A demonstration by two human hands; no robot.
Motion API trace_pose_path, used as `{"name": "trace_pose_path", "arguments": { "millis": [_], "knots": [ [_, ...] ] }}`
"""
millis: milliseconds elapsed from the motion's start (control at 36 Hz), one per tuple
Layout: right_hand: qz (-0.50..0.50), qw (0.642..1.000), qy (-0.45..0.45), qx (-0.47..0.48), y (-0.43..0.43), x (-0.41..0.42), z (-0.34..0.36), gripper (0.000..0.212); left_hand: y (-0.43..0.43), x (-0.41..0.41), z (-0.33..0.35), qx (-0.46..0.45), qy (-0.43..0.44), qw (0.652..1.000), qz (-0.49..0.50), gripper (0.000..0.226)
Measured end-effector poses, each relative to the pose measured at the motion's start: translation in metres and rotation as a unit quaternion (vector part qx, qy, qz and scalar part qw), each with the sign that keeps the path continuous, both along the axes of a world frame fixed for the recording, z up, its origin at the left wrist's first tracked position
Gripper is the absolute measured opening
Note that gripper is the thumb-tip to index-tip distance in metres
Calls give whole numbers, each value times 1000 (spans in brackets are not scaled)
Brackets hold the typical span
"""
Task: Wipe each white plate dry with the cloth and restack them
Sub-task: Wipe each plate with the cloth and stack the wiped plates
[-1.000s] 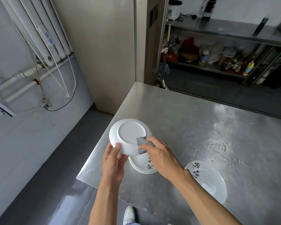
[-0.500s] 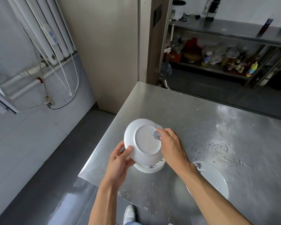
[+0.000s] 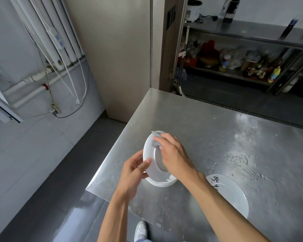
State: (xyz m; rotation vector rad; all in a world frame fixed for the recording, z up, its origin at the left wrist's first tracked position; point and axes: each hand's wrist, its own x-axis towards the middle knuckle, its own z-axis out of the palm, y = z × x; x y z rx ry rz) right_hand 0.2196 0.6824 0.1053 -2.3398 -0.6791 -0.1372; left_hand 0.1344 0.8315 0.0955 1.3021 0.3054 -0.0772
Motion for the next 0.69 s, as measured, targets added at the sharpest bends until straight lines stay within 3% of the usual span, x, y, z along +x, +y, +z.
{"name": "trace_pose_path", "arguments": {
  "millis": [194, 528, 694],
  "knots": [
    [105, 993, -6, -49, 19, -18, -3, 44, -5, 5, -2, -13, 3, 996, 91, 33],
    [111, 991, -14, -75, 21, -24, -11, 54, 3, 11, -12, -165, 20, 956, 241, 27],
    [70, 995, -53, -49, 9, -25, -12, 51, 13, 12, -15, -211, 19, 952, 223, 30]
  ]
}}
